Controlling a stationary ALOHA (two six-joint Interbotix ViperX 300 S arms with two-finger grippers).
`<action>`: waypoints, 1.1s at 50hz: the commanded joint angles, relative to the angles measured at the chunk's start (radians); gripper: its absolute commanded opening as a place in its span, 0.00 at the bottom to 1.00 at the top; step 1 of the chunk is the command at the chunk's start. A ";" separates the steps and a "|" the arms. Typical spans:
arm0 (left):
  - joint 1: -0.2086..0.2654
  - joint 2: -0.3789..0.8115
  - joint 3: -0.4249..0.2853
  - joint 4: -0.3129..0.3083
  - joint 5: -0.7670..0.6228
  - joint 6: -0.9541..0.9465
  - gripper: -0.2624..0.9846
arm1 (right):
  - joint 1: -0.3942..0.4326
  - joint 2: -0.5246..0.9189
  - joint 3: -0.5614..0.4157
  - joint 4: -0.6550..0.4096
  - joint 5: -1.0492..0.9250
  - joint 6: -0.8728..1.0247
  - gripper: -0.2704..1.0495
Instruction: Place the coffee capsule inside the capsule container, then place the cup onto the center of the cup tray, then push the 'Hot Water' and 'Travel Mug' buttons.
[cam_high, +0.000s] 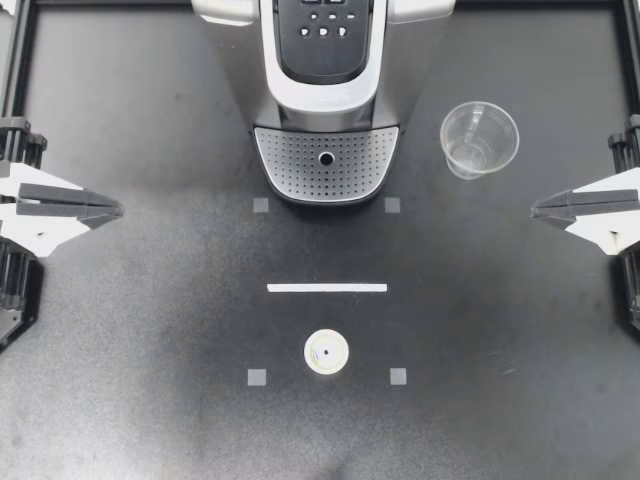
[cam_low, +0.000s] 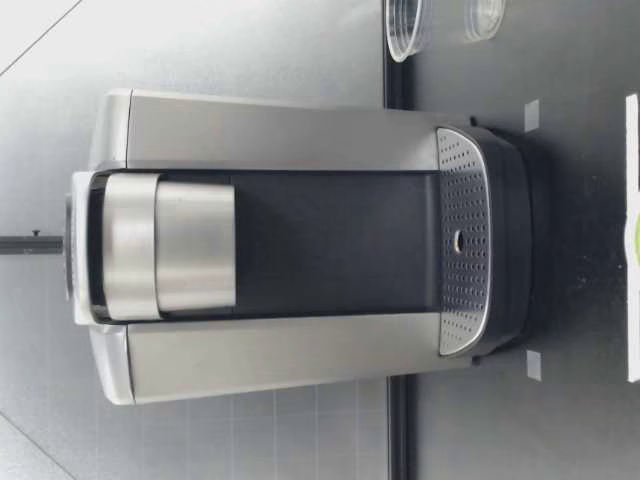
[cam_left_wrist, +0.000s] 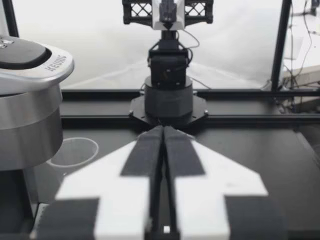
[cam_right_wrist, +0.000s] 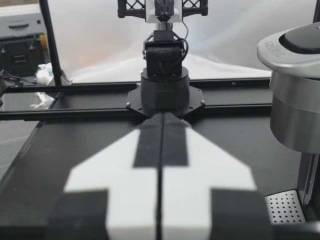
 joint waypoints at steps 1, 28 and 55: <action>-0.017 0.029 -0.038 0.000 -0.005 -0.008 0.34 | -0.002 0.017 -0.023 -0.002 -0.008 0.000 0.27; -0.140 0.468 -0.245 -0.008 0.250 -0.014 0.29 | 0.084 0.350 -0.109 0.000 0.041 0.014 0.24; -0.166 0.779 -0.368 -0.008 0.319 -0.008 0.31 | 0.132 0.764 -0.238 -0.002 0.041 0.187 0.24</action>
